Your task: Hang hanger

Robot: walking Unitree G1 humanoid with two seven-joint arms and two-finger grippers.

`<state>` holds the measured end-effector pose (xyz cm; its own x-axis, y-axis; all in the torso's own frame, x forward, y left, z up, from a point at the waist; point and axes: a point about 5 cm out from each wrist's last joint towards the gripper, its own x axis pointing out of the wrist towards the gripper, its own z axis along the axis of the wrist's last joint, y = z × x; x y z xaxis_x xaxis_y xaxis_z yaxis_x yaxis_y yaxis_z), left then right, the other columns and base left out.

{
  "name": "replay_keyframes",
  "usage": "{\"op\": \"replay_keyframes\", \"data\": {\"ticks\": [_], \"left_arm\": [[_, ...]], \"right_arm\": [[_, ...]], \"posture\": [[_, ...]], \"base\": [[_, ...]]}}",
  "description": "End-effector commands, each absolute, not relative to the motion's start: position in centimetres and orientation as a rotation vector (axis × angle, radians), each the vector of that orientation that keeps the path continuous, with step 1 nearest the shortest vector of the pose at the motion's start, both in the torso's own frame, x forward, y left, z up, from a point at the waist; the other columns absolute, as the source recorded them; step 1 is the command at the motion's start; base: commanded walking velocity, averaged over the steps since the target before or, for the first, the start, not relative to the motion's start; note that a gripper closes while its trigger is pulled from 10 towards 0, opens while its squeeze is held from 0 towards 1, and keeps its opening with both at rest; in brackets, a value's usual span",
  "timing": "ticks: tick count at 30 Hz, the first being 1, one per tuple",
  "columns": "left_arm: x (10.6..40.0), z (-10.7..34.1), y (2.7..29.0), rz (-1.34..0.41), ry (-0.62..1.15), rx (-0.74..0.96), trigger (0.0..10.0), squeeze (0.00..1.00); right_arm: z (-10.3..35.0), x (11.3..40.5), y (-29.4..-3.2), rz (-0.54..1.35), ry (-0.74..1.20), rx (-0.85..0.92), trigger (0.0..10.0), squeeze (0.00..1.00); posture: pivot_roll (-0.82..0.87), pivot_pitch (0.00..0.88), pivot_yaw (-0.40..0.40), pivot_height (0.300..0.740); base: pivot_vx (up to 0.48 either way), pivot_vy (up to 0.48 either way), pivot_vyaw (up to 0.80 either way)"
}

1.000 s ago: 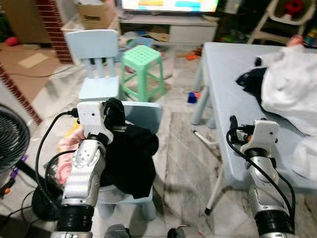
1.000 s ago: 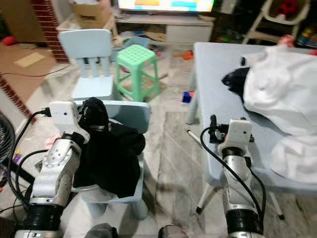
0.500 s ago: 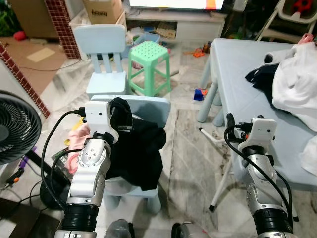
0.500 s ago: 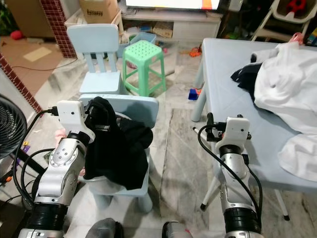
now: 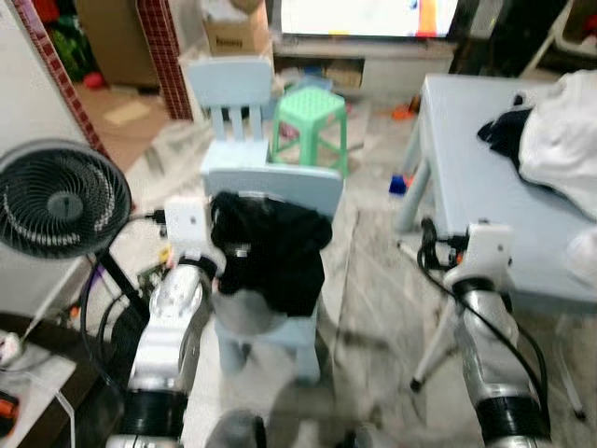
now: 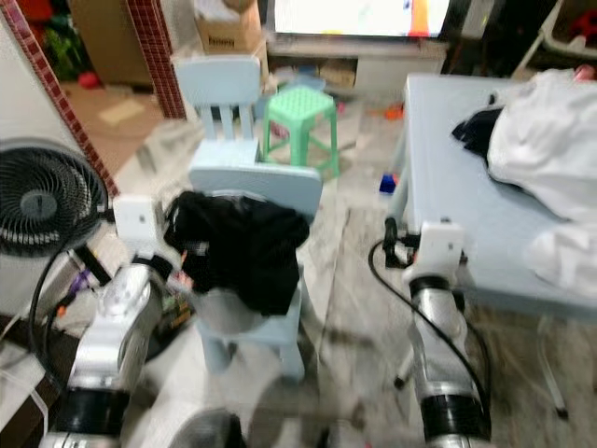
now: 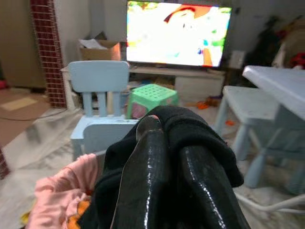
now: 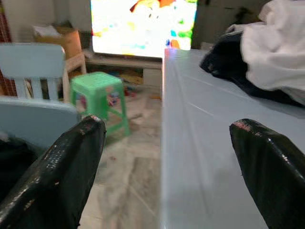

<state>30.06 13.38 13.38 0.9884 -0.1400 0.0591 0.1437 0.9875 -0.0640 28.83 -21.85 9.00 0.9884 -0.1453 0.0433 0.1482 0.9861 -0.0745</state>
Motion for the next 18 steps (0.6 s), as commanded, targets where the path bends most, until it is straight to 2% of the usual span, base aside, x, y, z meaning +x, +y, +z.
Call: {"op": "replay_keyframes", "data": {"ticks": [1,13,18], "left_arm": [[30.05,13.71,13.56,-0.141,-0.068,-0.053,10.0,0.0],[30.09,14.51,13.26,-0.203,-0.115,-0.067,10.0,0.0],[30.11,14.57,13.19,-0.225,-0.118,-0.076,10.0,0.0]], "right_arm": [[9.38,29.08,-21.58,-0.137,-0.051,-0.071,10.0,0.0],[9.57,29.48,-21.65,-0.135,-0.05,-0.076,10.0,0.0],[9.64,29.59,-21.68,-0.135,-0.051,-0.077,10.0,0.0]], "posture": [[0.03,0.0,0.015,0.74],[0.03,0.0,0.012,0.74],[0.03,0.0,0.012,0.74]], "base": [[-0.255,0.0,0.0],[0.0,0.0,0.0],[0.0,0.0,-0.73]]}}
